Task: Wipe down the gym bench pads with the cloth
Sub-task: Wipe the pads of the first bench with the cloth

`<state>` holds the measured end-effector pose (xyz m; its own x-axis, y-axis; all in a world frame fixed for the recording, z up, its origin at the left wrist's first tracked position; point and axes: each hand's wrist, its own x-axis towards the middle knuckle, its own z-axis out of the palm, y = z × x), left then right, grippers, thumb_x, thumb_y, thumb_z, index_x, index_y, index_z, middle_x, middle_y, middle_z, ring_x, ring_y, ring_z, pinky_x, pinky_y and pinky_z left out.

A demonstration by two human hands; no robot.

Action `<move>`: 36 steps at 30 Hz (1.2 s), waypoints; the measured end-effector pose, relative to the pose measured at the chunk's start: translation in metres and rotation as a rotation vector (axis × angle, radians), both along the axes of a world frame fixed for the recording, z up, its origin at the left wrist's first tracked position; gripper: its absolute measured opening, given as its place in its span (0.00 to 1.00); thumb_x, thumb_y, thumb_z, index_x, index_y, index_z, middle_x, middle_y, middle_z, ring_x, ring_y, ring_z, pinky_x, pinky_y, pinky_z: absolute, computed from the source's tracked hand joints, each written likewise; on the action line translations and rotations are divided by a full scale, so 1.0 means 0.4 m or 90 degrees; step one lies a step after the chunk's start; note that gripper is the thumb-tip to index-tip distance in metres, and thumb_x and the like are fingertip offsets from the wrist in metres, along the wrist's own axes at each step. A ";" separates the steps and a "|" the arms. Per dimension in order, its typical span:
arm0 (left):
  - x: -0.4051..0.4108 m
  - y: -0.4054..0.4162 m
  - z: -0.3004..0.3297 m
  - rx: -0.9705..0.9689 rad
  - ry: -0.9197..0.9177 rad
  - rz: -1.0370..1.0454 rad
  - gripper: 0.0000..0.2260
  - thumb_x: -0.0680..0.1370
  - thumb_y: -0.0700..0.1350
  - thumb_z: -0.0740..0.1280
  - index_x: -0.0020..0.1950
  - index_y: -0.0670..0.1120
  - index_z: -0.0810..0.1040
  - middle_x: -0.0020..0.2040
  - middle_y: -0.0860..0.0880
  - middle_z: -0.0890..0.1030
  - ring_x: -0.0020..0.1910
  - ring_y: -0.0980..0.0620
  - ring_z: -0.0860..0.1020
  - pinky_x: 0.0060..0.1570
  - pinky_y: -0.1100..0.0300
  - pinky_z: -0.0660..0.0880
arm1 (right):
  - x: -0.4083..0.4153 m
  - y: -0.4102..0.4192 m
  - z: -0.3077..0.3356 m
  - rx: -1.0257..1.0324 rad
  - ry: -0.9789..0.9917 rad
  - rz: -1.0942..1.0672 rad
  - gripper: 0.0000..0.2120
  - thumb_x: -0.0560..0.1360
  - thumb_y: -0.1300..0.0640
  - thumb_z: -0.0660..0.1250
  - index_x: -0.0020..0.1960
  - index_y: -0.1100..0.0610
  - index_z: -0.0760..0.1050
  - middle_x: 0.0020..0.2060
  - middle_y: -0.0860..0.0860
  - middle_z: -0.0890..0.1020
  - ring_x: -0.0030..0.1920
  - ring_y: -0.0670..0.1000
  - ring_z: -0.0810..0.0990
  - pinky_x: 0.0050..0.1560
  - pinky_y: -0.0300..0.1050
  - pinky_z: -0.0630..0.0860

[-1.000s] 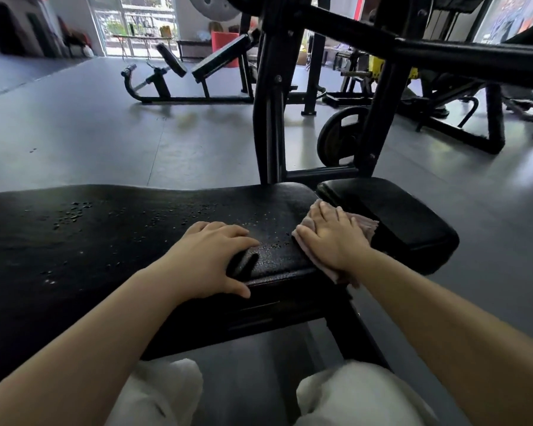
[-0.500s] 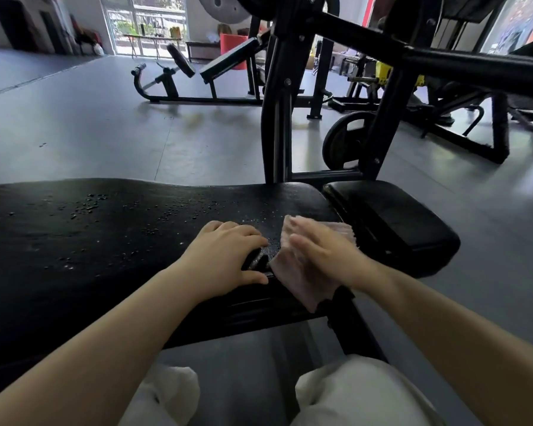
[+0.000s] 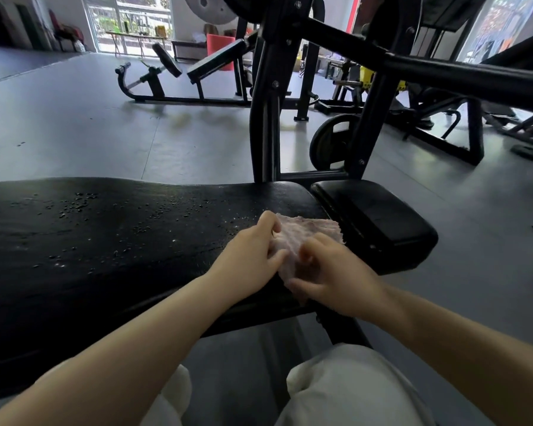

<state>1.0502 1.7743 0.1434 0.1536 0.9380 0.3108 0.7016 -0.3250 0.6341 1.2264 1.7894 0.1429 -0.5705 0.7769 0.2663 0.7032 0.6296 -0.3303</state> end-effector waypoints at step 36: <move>0.067 -0.008 0.112 0.251 0.141 0.000 0.05 0.71 0.42 0.72 0.46 0.44 0.82 0.48 0.48 0.80 0.48 0.46 0.77 0.47 0.57 0.72 | 0.049 0.015 0.136 0.187 0.125 -0.107 0.07 0.71 0.67 0.65 0.45 0.63 0.80 0.43 0.55 0.81 0.45 0.54 0.79 0.46 0.50 0.77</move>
<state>1.0770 1.7712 0.1883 0.2562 0.7544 0.6043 0.8062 -0.5117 0.2970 1.2459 1.7955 0.1974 -0.3575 0.7296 0.5830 0.7458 0.5988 -0.2920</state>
